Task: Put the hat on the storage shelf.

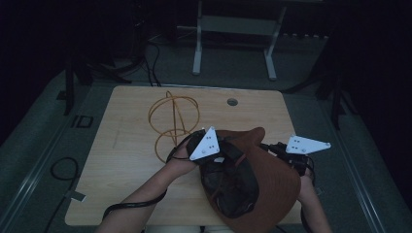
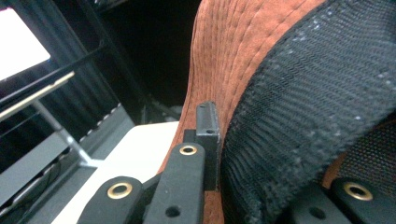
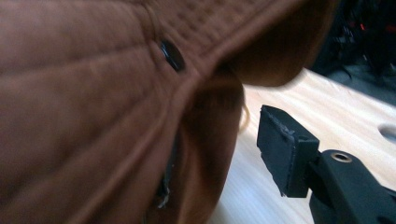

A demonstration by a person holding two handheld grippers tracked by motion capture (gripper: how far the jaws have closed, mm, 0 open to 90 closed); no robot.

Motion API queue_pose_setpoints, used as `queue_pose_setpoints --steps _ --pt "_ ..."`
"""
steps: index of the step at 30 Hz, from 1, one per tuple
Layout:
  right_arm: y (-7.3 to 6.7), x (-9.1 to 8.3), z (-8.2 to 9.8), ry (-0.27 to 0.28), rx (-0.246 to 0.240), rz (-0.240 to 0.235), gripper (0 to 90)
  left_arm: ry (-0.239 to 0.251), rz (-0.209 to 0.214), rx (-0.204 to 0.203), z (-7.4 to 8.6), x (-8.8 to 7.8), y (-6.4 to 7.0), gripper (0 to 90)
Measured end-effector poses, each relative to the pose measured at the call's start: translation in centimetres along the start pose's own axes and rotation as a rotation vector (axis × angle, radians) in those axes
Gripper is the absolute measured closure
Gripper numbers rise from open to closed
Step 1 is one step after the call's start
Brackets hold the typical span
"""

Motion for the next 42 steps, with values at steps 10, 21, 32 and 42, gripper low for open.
queue_pose_setpoints --steps 10,21,32,42 --pt "-0.7 0.8 -0.9 0.099 0.010 -0.011 42.3 0.054 -0.011 0.017 -1.0 0.1 0.7 87.4" --pt "-0.4 2.0 -2.0 0.125 0.064 0.004 46.7 0.078 -0.112 0.061 -1.3 0.7 1.6 86.6" --pt "0.1 2.7 -1.6 0.129 0.123 0.004 58.4 0.049 -0.157 0.043 -1.0 1.1 1.3 86.7" --pt "0.1 1.9 -1.7 0.124 0.107 0.034 87.4 0.043 -0.135 -0.002 -1.5 0.7 0.5 78.7"
Point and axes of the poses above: each handheld gripper's, and its own axes: x roughly forward along the jaws, z roughly out of its underside, y roughly to its right, the point moved 3 cm from there along x, roughly forward along the jaws, and after that the axes turned 8 degrees about -x, right-handed, at the moved point
